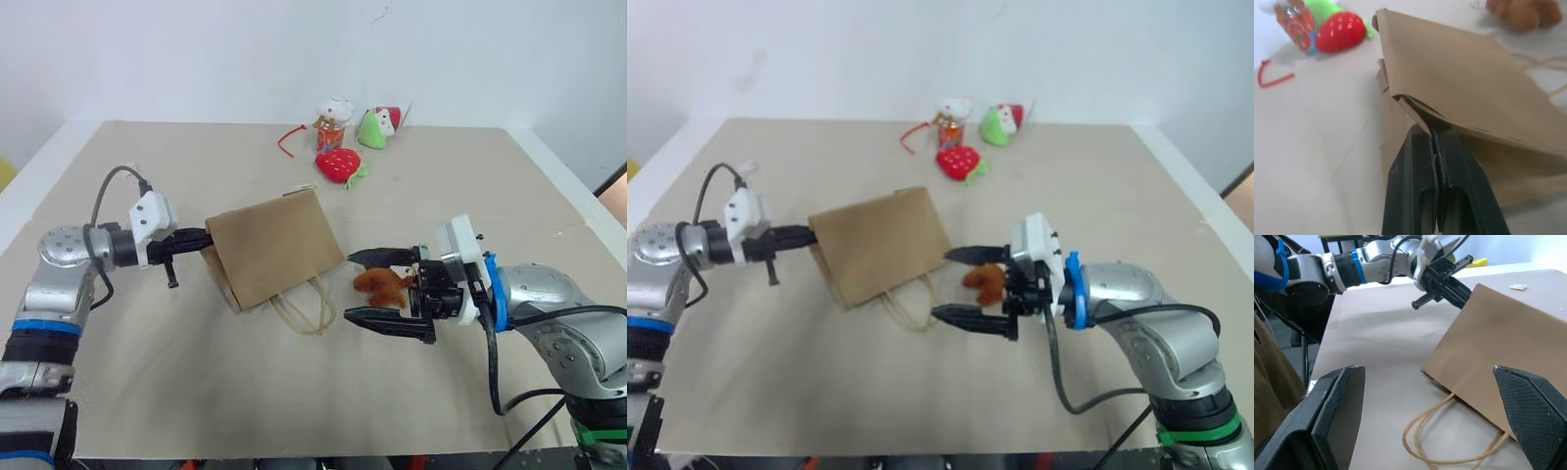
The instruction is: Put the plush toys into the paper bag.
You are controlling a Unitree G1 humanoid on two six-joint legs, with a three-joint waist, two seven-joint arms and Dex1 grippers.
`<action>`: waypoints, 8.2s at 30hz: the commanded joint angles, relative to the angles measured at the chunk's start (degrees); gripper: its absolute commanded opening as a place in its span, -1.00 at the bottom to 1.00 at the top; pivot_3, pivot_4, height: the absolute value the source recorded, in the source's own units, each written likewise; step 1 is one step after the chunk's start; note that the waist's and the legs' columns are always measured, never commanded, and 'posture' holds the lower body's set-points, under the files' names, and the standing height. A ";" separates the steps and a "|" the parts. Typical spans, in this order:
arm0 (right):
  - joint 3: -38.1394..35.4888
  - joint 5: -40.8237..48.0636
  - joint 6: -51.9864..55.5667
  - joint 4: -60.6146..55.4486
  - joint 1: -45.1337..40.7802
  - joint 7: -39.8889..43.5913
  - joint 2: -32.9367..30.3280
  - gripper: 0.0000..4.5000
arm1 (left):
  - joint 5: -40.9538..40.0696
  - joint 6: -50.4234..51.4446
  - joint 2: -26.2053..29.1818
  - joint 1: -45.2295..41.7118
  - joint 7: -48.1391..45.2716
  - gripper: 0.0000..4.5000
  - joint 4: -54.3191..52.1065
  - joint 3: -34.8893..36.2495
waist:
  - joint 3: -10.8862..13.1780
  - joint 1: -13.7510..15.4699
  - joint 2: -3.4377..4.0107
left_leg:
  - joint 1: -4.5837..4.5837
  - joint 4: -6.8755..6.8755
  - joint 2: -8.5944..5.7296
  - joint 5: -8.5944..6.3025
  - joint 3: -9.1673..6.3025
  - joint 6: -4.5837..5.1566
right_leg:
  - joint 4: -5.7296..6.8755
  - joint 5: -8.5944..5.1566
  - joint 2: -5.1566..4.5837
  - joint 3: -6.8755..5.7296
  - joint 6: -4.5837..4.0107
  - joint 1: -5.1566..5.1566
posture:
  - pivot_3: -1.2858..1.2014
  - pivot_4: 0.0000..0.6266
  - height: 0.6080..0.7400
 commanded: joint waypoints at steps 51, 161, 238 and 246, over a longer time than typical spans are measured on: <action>-1.37 -4.29 -3.12 -1.02 3.06 -0.25 0.40 1.00 | 13.34 -0.90 -17.20 3.76 10.01 0.97 -26.19 -20.69 | 0.00 0.06 0.01 | 0.10 0.13 0.03 0.01 0.16 -0.02 | 0.11 0.06 0.01 0.16 0.04 0.09 | 0.03 -0.52 1.00; 20.79 -35.74 1.20 36.43 -14.55 -23.37 31.11 -0.97 | -1.83 9.83 -19.39 -2.71 25.84 -1.00 -37.36 -2.90 | -0.03 -0.41 0.06 | 0.19 0.15 0.23 0.02 0.36 0.00 | 0.22 0.23 0.52 0.81 0.04 0.00 | 0.03 -0.52 1.00; 4.81 -27.92 -0.37 26.28 -3.46 -12.22 6.37 0.98 | -0.17 4.60 -15.98 0.98 16.84 -1.00 -35.13 -6.38 | 0.00 -0.35 0.09 | 0.12 0.03 0.12 -0.03 0.46 0.06 | 0.05 0.17 0.47 0.93 0.15 -0.06 | 0.03 -0.52 1.00; 2.25 -27.39 -2.61 25.32 -4.12 -11.36 5.16 -0.35 | -0.21 3.99 -15.16 -2.09 17.59 -1.00 -35.11 -4.93 | 0.00 -0.35 0.09 | 0.13 0.07 0.09 -0.03 0.51 0.06 | 0.04 0.15 0.41 1.00 0.12 -0.02 | 0.03 -0.52 1.00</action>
